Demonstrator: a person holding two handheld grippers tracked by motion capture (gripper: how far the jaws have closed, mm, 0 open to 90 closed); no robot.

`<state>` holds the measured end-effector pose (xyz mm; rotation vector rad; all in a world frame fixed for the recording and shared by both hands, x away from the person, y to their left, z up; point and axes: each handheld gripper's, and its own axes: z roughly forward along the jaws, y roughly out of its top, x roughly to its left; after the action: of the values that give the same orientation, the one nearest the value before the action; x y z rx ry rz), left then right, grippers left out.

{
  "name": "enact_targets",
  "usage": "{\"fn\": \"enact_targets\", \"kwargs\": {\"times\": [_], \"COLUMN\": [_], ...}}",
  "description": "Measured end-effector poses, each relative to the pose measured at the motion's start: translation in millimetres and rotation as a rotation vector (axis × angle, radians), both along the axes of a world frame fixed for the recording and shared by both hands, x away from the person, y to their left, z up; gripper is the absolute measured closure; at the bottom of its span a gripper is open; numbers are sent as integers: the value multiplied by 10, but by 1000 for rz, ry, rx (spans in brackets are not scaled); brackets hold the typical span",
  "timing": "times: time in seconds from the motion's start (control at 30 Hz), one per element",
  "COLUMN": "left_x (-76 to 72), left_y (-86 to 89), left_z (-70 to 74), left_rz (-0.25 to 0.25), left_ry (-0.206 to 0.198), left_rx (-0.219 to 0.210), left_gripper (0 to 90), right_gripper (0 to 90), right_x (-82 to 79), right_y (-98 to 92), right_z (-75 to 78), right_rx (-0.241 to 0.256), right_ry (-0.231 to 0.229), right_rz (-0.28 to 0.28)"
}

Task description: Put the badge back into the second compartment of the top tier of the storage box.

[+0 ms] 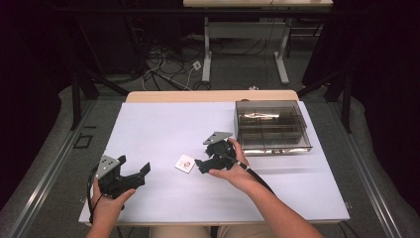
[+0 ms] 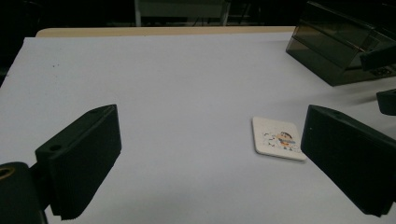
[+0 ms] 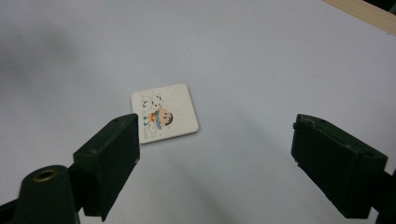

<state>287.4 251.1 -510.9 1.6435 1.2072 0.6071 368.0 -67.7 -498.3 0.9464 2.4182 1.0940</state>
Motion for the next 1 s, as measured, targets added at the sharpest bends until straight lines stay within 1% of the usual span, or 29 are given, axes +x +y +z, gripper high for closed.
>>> {"fn": "enact_targets", "kwargs": {"times": [0.03,0.07,0.1,0.13,0.23,0.3,0.37,0.4,0.43,0.47,0.5,0.53,0.57,0.63,0.67,0.7,0.73,0.77,0.83,0.87,1.0], "left_x": [0,3,4,4,5,5,7,8,9,9,9,10,9,12,11,10,10,9,10,9,10], "left_y": [1,-2,-1,-1,-1,-3,-4,-7,-6,-5,-3,2,2,7,7,11,11,12,11,8,4], "left_z": [0,-4,-4,-5,-5,-4,-7,-9,-10,-10,-10,-9,-9,-9,-9,-6,-6,-5,-5,-5,-7], "left_rz": [0,5,4,5,5,4,4,4,4,4,4,4,4,3,5,1,2,2,-1,0,0], "left_ry": [0,-6,-5,-5,-4,-4,-3,-1,-1,-1,-1,-3,-1,-2,0,5,5,5,5,6,5], "left_rx": [0,-1,-1,-2,1,2,2,-3,-3,-4,-4,1,-4,-3,-4,-3,-4,-3,-2,-1,2], "left_gripper": [53,53,54,54,55,55,56,56,56,56,56,56,56,56,56,56,57,57,57,57,57], "right_gripper": [152,152,151,150,148,143,142,141,137,138,138,137,136,130,121,119,115,113,113,112,106], "right_x": [8,8,13,18,40,64,85,97,107,114,122,125,133,145,150,155,168,173,179,177,191], "right_y": [22,22,29,42,73,91,117,126,147,157,169,188,198,230,244,254,266,274,300,313,372], "right_z": [-20,-20,-25,-38,-72,-98,-133,-141,-166,-177,-189,-206,-214,-249,-266,-277,-296,-302,-328,-335,-392], "right_rx": [-4,-4,-12,-9,-13,-11,-6,-16,-6,-9,-7,0,-8,-4,-4,-8,-8,-17,-13,-16,-31], "right_ry": [-12,-12,-11,-12,2,21,20,32,28,25,30,29,30,33,39,54,55,68,65,71,69], "right_rz": [-2,-2,7,11,19,24,15,19,16,17,22,16,27,41,42,45,54,60,61,64,93]}}
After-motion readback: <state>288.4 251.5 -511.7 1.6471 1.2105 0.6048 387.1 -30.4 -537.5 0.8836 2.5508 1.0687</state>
